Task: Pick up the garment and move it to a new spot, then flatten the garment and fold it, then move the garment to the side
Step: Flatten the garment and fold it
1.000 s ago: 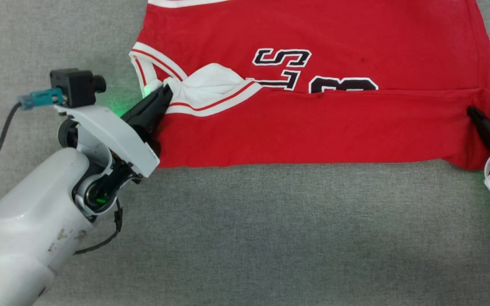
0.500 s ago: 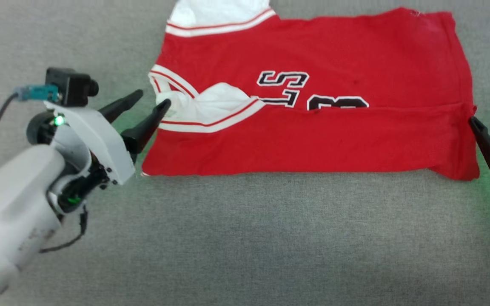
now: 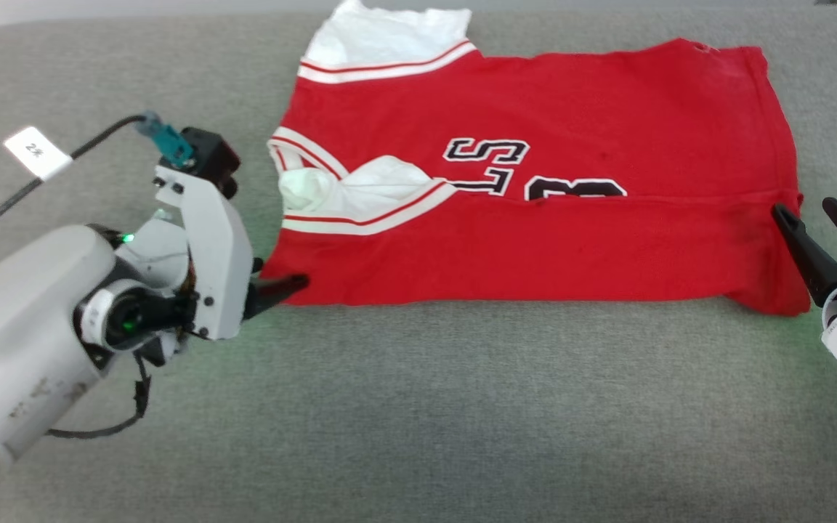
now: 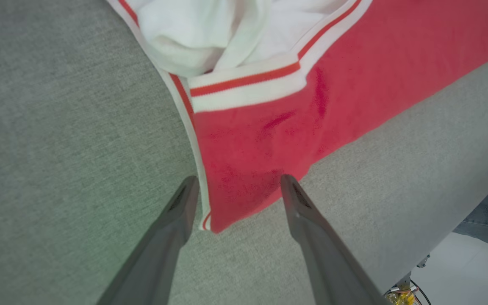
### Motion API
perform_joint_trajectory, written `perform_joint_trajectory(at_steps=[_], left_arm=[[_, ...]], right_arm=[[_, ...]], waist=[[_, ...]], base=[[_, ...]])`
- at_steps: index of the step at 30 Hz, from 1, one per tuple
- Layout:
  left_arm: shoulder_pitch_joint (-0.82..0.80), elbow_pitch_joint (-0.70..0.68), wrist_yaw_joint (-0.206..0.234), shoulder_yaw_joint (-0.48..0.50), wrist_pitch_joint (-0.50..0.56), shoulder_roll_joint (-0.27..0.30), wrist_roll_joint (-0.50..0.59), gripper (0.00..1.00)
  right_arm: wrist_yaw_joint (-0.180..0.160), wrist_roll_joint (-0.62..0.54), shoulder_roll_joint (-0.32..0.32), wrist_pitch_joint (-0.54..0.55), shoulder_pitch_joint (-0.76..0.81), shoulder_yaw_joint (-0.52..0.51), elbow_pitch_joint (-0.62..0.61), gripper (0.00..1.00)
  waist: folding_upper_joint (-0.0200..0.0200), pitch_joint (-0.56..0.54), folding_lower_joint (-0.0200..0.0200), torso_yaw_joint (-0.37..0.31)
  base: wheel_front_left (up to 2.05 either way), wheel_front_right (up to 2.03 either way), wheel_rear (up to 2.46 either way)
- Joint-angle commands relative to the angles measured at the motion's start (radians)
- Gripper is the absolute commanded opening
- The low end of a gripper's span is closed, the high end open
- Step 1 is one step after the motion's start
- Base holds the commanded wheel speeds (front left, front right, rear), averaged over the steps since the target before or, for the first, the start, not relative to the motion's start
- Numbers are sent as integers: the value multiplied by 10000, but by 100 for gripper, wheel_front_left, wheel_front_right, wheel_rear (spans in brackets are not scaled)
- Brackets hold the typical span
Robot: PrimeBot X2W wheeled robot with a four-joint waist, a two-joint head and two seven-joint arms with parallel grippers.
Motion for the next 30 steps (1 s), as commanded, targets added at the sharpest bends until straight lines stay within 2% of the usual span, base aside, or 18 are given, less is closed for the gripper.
perform_joint_trajectory(at_steps=[1,6,9,10,12,13,14,15,18,24,30], left_arm=[[-68,173,80,15,139,85,-110,100],[254,842,-6,153,165,-45,-584,100],[562,1152,-168,56,294,-242,-784,88],[654,1232,-211,13,331,-299,-826,79],[799,1350,-364,-93,425,-422,-865,47],[866,1391,-423,-93,426,-490,-934,38],[903,1439,-478,-82,417,-552,-991,16],[920,1472,-540,-73,402,-605,-1016,0],[949,1523,-678,-49,405,-710,-1064,0],[884,1636,-896,23,301,-797,-1049,0],[774,1538,-1087,153,151,-982,-1108,0]], right_arm=[[-16,-50,32,42,40,-1,-88,100],[-16,-71,97,0,-29,-118,-199,100],[-16,-76,62,8,14,-155,-230,100],[-16,-79,47,19,26,-170,-244,100],[-16,-114,-22,68,29,-203,-282,100],[-16,-140,-68,129,10,-191,-320,100],[-16,-174,-123,201,-24,-127,-357,100],[-16,-204,-190,332,-64,-39,-399,100],[-16,-321,-609,1106,-159,459,-521,100],[-16,-115,-1531,3538,-583,1666,-754,100],[-16,-6,-1577,4873,-1272,1719,-283,100]], waist=[[-1,325,0,-344],[-1,590,0,-668],[-1,671,0,-775],[-1,684,0,-793],[-1,692,0,-812],[-1,693,0,-811],[-1,692,0,-804],[-1,686,0,-794],[-1,662,0,-739],[-1,627,0,-578],[-1,715,0,-360]], base=[[0,0,0],[0,0,0],[0,0,0],[0,0,0],[0,0,0],[0,0,0],[0,0,0],[0,0,0],[0,0,0],[0,0,0],[0,0,0]])
